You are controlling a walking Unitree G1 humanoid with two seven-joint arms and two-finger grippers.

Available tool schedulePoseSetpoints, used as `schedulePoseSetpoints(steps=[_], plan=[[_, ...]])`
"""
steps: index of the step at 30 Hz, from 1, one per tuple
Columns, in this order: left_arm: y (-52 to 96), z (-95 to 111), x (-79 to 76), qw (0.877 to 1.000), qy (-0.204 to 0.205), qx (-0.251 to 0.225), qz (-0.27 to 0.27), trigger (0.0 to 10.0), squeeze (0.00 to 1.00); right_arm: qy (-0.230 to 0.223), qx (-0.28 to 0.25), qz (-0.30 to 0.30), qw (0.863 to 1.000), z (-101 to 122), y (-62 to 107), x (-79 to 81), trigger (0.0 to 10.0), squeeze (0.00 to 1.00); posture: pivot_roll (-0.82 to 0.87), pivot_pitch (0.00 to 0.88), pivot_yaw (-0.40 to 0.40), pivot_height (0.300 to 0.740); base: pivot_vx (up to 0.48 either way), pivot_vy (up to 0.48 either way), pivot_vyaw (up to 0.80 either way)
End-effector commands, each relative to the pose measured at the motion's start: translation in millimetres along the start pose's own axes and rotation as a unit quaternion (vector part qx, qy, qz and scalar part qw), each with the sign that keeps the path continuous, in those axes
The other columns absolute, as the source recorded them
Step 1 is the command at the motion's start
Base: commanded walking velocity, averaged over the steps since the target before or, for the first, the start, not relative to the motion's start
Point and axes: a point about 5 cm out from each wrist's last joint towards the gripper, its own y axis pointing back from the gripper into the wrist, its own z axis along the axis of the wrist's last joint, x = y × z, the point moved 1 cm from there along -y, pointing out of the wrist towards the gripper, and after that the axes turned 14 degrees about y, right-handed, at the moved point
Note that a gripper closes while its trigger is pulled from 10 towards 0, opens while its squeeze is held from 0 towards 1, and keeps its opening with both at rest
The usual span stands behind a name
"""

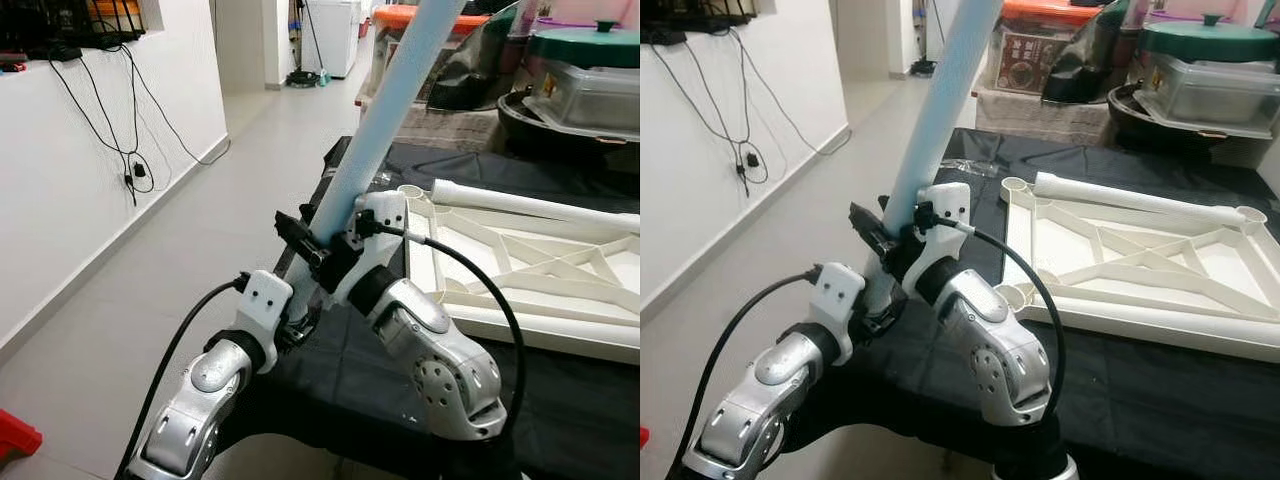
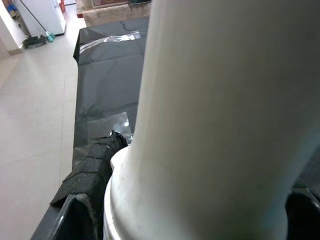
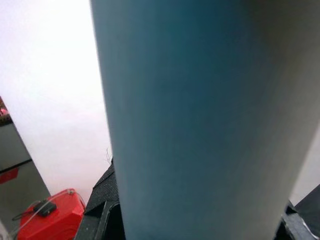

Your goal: Building children table

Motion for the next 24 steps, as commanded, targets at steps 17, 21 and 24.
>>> schedulePoseSetpoints(steps=[17,21,24], plan=[[32.4,-13.1,4.9,0.99,0.078,0.065,-0.098,10.0,0.0,0.021,0.049,0.113,0.992,-14.3,11.5,-21.6,10.0,0.0,0.14,0.0,-0.028,0.74,0.0,0.0,0.0],[56.2,-17.4,0.1,0.962,0.146,0.124,-0.196,10.0,0.0,-0.022,0.054,0.233,0.971,-8.7,22.4,-22.8,10.0,0.0,0.14,0.0,-0.03,0.74,0.0,0.0,0.0],[65.4,-20.1,-2.2,0.948,0.173,0.144,-0.226,10.0,0.0,-0.033,0.059,0.272,0.96,-6.8,26.3,-21.2,10.0,0.0,0.14,0.0,-0.03,0.74,0.0,0.0,0.0]])
